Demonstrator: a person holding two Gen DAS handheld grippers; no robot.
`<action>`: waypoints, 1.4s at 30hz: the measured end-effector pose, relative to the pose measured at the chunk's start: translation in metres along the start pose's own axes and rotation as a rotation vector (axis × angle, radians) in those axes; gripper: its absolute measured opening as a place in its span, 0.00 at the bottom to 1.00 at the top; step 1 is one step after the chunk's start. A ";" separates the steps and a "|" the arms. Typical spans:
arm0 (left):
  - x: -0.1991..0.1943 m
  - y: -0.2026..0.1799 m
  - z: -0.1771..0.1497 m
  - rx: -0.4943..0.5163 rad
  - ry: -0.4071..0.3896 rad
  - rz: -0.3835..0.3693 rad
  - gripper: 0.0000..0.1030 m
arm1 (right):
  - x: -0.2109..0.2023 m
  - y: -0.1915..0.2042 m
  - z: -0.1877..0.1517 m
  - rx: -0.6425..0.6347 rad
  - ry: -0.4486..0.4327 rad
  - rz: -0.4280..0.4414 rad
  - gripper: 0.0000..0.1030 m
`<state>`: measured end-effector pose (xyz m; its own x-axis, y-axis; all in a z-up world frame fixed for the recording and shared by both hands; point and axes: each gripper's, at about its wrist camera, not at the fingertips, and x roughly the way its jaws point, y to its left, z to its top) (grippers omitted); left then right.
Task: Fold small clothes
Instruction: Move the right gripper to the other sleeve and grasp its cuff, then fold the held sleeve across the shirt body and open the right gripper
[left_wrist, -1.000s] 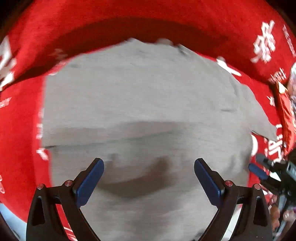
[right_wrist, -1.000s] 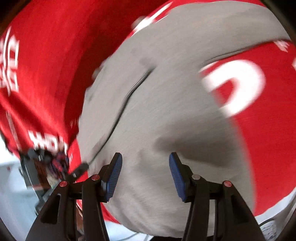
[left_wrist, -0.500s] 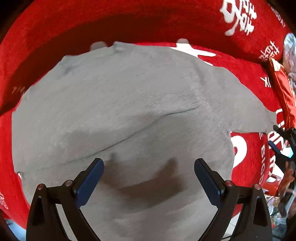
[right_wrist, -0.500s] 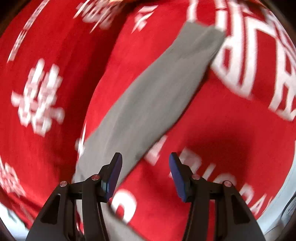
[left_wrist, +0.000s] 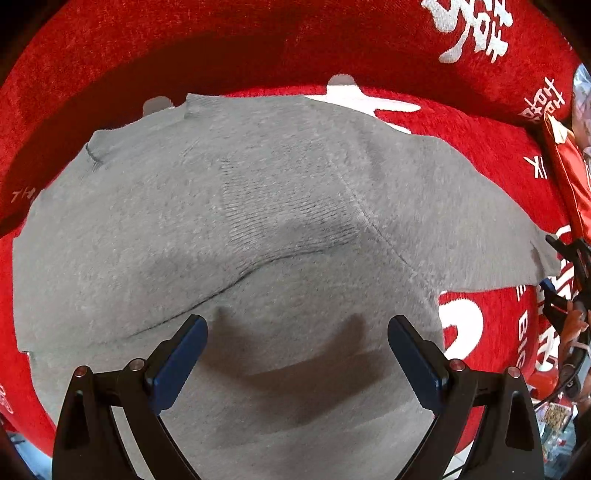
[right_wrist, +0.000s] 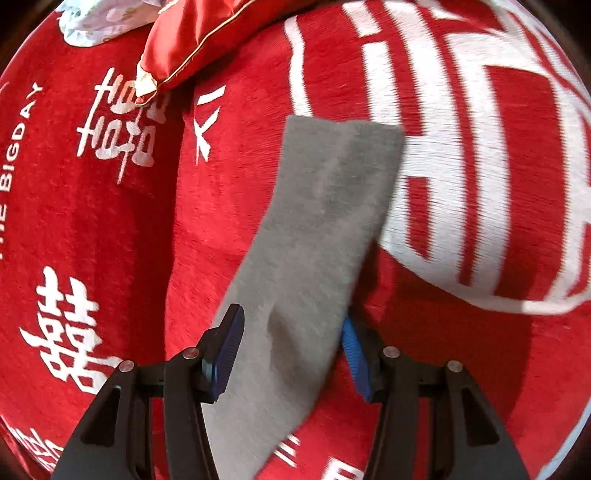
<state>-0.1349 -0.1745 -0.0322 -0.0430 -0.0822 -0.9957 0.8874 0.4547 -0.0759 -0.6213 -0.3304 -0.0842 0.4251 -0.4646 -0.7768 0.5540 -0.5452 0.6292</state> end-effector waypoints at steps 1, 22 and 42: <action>0.000 0.000 0.000 -0.002 -0.004 -0.001 0.95 | 0.002 0.001 0.002 0.009 0.011 0.007 0.55; -0.028 0.075 -0.003 -0.149 -0.104 0.026 0.95 | 0.002 0.162 -0.113 -0.347 0.391 0.528 0.06; -0.035 0.221 -0.039 -0.448 -0.175 0.038 0.95 | 0.108 0.201 -0.361 -0.851 0.716 0.104 0.43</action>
<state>0.0445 -0.0364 -0.0161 0.0975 -0.1891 -0.9771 0.6000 0.7944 -0.0939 -0.2062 -0.2378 -0.0508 0.6607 0.1788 -0.7291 0.6843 0.2558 0.6828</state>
